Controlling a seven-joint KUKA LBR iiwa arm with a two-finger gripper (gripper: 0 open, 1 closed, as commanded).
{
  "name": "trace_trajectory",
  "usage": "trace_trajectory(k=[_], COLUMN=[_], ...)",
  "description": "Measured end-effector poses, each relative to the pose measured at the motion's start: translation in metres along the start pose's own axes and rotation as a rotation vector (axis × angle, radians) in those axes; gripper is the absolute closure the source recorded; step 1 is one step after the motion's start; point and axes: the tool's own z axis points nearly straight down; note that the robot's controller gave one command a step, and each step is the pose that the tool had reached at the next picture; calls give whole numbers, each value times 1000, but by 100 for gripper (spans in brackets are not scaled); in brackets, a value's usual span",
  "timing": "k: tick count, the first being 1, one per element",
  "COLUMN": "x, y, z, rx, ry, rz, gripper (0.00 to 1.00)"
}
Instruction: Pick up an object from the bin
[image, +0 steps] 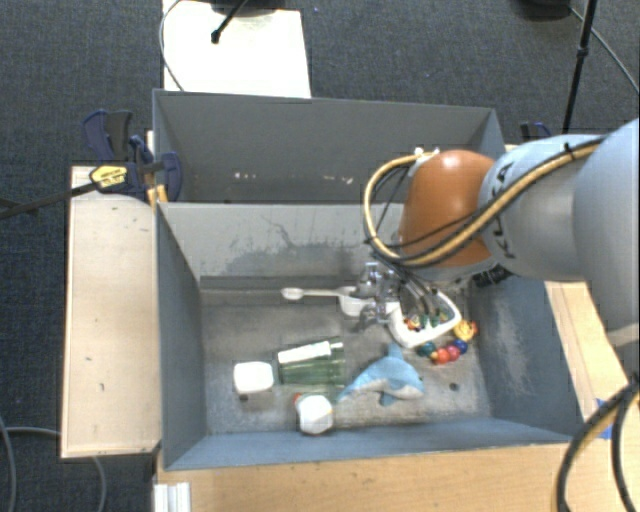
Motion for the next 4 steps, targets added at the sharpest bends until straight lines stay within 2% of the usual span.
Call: trace_trajectory(k=[2, 3, 4], x=[0, 3, 2], y=[0, 0, 0], z=[-3, -15, -24], rx=[0, 2, 2], ry=[4, 28, 31], rz=[0, -1, -1], gripper=[100, 100, 100])
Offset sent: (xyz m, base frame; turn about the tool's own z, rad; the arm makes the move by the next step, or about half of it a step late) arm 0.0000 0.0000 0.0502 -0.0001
